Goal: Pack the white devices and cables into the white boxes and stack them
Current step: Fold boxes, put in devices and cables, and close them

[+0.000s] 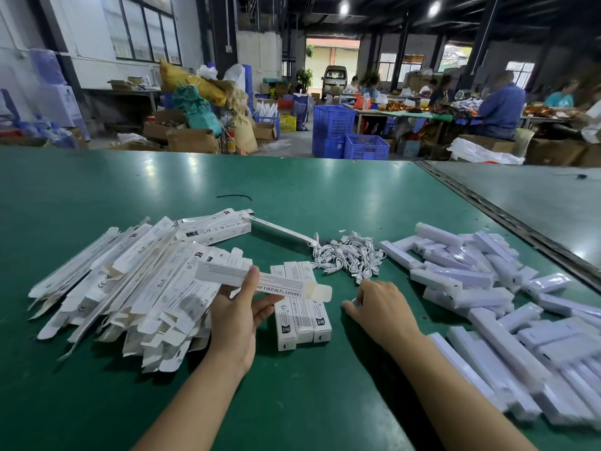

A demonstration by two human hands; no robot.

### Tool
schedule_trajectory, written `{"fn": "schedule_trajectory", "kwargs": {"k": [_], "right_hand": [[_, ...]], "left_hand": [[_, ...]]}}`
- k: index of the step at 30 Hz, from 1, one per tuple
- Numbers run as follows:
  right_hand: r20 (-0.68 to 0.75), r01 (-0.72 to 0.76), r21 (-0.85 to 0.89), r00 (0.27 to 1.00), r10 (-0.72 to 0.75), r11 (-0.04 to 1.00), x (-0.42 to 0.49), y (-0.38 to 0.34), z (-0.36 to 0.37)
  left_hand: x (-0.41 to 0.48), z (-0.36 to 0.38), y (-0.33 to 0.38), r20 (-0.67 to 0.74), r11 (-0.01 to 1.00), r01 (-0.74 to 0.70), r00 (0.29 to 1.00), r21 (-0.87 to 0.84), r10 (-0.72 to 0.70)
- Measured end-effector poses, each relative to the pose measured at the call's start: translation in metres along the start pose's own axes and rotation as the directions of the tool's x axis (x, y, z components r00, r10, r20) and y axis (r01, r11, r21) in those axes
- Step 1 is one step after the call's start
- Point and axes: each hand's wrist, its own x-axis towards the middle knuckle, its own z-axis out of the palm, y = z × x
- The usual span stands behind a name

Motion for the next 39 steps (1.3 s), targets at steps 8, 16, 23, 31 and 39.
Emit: {"fn": "schedule_trajectory", "kwargs": {"k": [8,16,23,31,39], "right_hand": [[0.031,0.019,0.106,0.999,-0.023,0.994,-0.009,0.011,-0.005],[-0.068,0.069,0.658,0.997,-0.032,0.750,-0.024,-0.002,-0.012],[-0.034,0.053,0.846,0.998,-0.046,0.531,-0.031,-0.018,-0.022],[0.056,-0.072,0.827,0.997,0.046,0.557,-0.030,-0.019,-0.015],[0.257,-0.278,0.944,0.957,0.134,0.176,-0.032,-0.025,-0.009]], "left_hand": [[0.000,0.000,-0.002,-0.004,1.000,0.012,1.000,0.003,-0.012],[0.002,0.000,-0.004,-0.082,1.000,-0.009,0.997,0.002,0.009],[0.003,0.002,-0.007,-0.081,0.993,-0.085,0.993,0.080,0.091],[-0.008,0.015,-0.015,0.014,0.988,-0.122,0.993,0.095,0.121],[-0.009,0.013,-0.017,0.010,0.975,-0.188,0.982,0.117,0.188]]}}
